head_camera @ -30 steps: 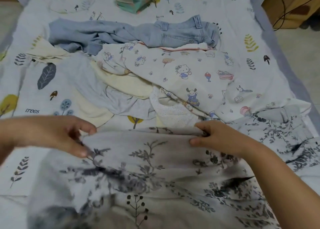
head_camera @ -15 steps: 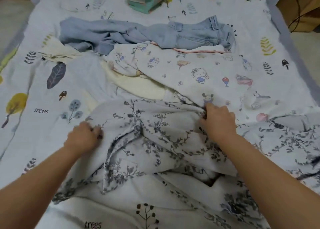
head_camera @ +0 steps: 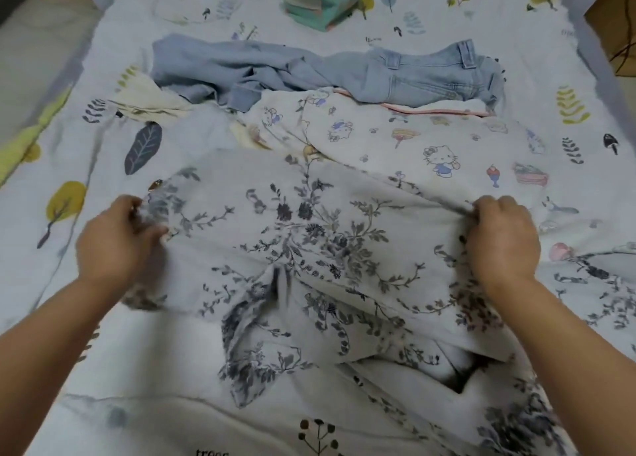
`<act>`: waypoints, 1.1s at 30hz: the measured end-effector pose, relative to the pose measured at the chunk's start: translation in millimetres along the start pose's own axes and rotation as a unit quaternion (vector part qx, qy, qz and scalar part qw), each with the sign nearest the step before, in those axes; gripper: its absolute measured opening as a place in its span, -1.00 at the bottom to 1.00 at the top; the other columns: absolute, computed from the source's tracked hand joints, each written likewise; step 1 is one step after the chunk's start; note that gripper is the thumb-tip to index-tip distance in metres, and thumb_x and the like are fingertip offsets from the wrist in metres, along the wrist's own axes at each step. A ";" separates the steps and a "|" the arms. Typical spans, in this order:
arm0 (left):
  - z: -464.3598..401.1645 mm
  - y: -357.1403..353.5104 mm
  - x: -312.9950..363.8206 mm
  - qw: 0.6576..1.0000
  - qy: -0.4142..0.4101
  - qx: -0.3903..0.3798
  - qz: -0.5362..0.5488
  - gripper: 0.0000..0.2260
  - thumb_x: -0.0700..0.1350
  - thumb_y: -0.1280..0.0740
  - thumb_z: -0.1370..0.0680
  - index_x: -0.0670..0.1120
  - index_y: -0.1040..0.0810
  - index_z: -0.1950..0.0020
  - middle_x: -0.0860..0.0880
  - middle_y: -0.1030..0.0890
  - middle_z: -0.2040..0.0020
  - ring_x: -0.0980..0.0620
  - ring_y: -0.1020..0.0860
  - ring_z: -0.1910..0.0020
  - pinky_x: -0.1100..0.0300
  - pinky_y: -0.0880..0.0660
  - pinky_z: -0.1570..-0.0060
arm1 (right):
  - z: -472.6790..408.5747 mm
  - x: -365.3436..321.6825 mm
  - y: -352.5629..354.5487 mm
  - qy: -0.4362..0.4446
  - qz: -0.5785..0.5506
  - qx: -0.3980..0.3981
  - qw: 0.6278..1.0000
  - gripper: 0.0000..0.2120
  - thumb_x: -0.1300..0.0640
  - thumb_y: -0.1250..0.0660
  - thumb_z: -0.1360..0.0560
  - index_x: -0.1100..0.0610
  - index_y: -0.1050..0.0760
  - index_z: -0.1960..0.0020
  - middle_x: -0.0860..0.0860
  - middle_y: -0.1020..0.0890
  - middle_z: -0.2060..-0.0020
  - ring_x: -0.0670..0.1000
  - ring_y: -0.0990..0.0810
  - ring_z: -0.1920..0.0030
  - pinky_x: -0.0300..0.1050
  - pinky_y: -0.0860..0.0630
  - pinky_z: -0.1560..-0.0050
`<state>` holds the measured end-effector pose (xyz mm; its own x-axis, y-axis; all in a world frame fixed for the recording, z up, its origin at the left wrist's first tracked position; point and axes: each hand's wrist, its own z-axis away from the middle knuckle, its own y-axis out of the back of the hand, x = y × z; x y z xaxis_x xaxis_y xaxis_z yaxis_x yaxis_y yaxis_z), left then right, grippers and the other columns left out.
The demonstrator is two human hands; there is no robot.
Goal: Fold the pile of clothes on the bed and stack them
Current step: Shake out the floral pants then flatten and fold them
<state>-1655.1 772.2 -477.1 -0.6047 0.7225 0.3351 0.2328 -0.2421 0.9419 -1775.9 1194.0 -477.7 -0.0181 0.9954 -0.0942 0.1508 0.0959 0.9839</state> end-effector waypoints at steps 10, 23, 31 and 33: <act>52.1 -38.7 4.1 0.976 0.141 -0.126 0.109 -0.67 0.05 -0.21 -0.57 -0.23 -0.54 0.04 -0.26 -0.57 0.08 -0.26 -0.53 0.03 -0.02 -0.43 0.05 | 96.9 -109.6 -12.8 0.205 -0.053 -0.176 0.961 -0.59 0.03 -0.42 -0.41 0.27 -0.52 -0.14 0.25 -0.55 -0.06 0.23 -0.54 -0.02 0.08 -0.51 0.03; 114.8 -13.2 1.3 0.930 0.109 -0.237 0.261 -0.85 -0.12 -0.24 -0.59 -0.03 -0.36 -0.13 -0.16 -0.37 0.50 -0.01 -0.36 0.57 0.25 -0.33 0.61 | 180.3 -82.4 -5.6 0.127 0.079 -0.310 0.939 -0.07 -0.30 -0.53 -0.09 0.18 -0.46 -0.31 0.20 -0.58 -0.14 0.22 -0.58 -0.13 0.20 -0.48 -0.12; 111.3 58.0 -93.3 0.971 0.063 -0.168 0.159 -0.82 0.14 -0.30 -0.38 0.12 -0.50 0.09 0.01 -0.64 0.23 -0.11 -0.62 0.21 -0.16 -0.54 0.06 | 197.3 -105.2 32.1 0.214 -0.078 -0.447 0.865 -0.73 0.05 -0.25 -0.51 0.03 -0.33 -0.19 0.08 -0.58 -0.06 0.14 -0.54 -0.08 -0.13 -0.24 0.21; 106.2 61.0 -137.5 0.984 0.021 -0.158 0.080 -0.82 0.25 -0.24 -0.36 0.26 -0.48 0.09 0.08 -0.58 0.23 -0.03 -0.57 0.23 -0.02 -0.54 0.14 | 199.4 -112.5 41.3 0.198 -0.157 -0.481 0.839 -0.77 -0.03 -0.29 -0.48 -0.02 -0.36 -0.09 0.04 -0.59 -0.02 0.11 -0.54 -0.04 -0.13 -0.33 0.23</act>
<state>-1476.8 726.9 -468.0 -0.6117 0.6328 0.4747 0.0829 -0.5455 0.8340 -1570.5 1086.7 -456.7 -0.2637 0.8241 -0.5013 -0.7878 0.1159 0.6050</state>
